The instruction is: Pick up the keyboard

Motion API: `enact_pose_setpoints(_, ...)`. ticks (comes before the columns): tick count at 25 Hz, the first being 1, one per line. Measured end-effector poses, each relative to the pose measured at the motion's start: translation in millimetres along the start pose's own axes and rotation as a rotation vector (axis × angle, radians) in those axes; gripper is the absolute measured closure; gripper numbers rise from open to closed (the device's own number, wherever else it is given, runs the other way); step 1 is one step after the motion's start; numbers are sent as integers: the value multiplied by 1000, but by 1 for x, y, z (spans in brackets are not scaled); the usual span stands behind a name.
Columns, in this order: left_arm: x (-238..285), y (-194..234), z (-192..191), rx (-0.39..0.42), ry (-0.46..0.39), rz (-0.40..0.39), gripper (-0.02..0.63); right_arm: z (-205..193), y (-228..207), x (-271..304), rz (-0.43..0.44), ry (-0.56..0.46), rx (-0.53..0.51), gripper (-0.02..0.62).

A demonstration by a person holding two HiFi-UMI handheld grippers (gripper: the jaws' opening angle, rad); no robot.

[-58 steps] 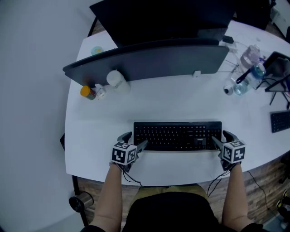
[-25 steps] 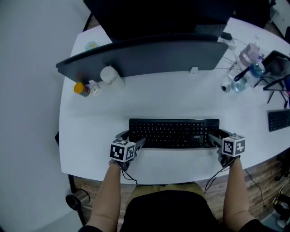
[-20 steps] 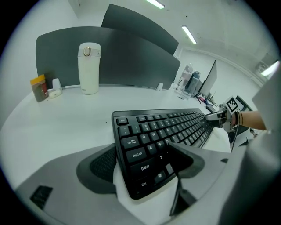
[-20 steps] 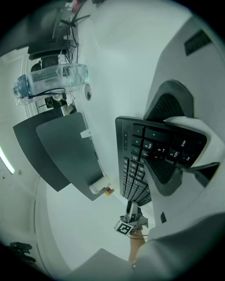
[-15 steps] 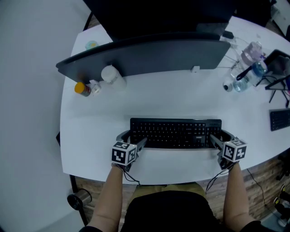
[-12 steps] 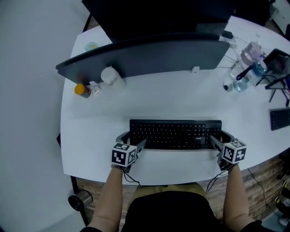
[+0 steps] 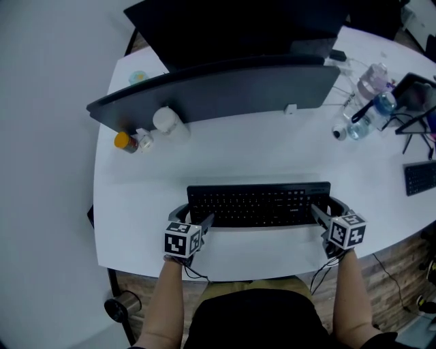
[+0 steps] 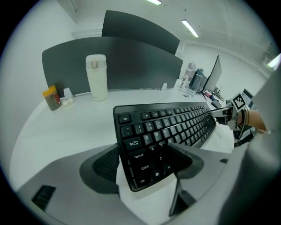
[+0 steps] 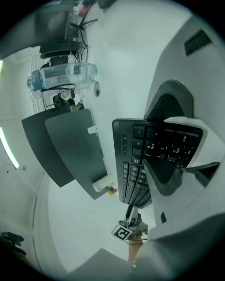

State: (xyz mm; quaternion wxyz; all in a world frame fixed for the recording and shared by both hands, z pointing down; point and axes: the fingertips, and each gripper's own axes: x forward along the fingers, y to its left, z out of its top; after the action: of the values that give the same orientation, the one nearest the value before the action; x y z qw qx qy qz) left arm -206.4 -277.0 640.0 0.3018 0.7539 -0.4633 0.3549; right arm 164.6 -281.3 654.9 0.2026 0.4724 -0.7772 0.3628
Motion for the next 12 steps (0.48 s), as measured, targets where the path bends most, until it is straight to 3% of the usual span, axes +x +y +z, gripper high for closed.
enact_pose_setpoints(12, -44, -3, 53, 47, -145, 52, 264, 55, 16, -33, -18, -152, -57, 314)
